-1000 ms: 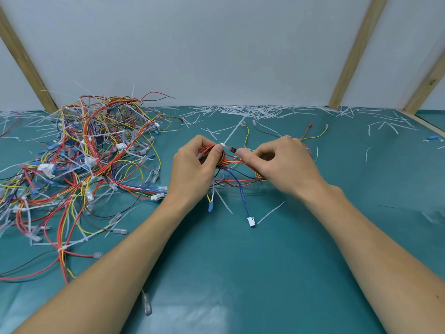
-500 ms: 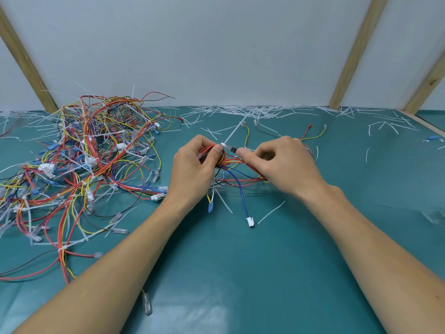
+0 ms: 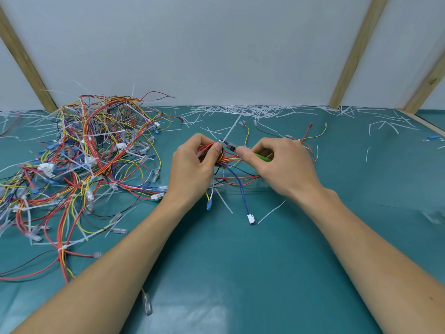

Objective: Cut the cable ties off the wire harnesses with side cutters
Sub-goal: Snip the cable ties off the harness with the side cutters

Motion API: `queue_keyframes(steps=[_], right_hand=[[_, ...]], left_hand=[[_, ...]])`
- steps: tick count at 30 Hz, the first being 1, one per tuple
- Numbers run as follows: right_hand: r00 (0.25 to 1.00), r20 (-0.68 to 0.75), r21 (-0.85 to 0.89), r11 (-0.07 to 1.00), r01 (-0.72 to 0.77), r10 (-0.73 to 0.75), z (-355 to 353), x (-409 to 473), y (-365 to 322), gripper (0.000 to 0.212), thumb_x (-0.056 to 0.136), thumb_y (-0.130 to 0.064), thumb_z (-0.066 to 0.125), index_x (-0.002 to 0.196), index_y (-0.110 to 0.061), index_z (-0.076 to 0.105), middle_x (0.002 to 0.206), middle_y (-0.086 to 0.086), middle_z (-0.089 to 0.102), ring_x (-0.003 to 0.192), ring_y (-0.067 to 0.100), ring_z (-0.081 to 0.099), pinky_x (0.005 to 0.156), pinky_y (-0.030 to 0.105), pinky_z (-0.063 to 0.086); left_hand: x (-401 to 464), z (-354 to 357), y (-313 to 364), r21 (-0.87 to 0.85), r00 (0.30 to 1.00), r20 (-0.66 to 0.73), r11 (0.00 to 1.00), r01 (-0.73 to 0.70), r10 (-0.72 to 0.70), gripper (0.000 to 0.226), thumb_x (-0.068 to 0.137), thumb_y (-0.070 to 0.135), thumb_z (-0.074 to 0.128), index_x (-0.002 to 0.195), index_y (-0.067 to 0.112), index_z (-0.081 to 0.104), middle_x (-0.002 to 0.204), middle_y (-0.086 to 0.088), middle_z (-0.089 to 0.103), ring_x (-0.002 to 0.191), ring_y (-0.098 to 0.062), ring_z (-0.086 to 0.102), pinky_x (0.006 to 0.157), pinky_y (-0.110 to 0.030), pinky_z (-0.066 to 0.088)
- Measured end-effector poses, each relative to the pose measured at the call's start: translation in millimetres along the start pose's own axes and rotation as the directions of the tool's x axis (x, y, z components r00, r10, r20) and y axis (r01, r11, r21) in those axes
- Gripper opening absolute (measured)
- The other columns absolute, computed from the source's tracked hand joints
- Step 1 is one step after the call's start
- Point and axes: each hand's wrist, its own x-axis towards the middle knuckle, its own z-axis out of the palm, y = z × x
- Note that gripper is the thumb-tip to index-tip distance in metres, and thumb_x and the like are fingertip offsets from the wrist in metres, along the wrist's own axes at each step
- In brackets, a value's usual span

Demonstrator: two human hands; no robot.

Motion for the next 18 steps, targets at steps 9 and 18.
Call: queue_keyframes(steps=[9, 18], right_hand=[[1.0, 0.017, 0.057, 0.998, -0.006, 0.005, -3.4, 0.6, -0.4, 0.052, 0.082, -0.079, 0.058, 0.069, -0.032, 0.074, 0.063, -0.016, 0.069, 0.067, 0.006, 0.066, 0.069, 0.037, 0.055], [1.0, 0.023, -0.044, 0.999, 0.003, -0.002, -8.0, 0.0, -3.0, 0.06, 0.077, -0.085, 0.051, 0.067, -0.03, 0.071, 0.06, -0.014, 0.065, 0.069, 0.01, 0.064, 0.067, 0.033, 0.052]], left_hand=[[-1.8, 0.2, 0.4, 0.007, 1.0, 0.019, 1.0, -0.019, 0.019, 0.013, 0.097, 0.021, 0.065, 0.087, 0.013, 0.065, 0.073, 0.006, 0.074, 0.072, -0.011, 0.074, 0.077, -0.046, 0.059], [-3.0, 1.4, 1.0, 0.026, 1.0, 0.016, 1.0, -0.015, 0.015, 0.014, 0.097, 0.021, 0.066, 0.087, 0.012, 0.065, 0.074, 0.003, 0.074, 0.071, -0.011, 0.074, 0.075, -0.045, 0.06]])
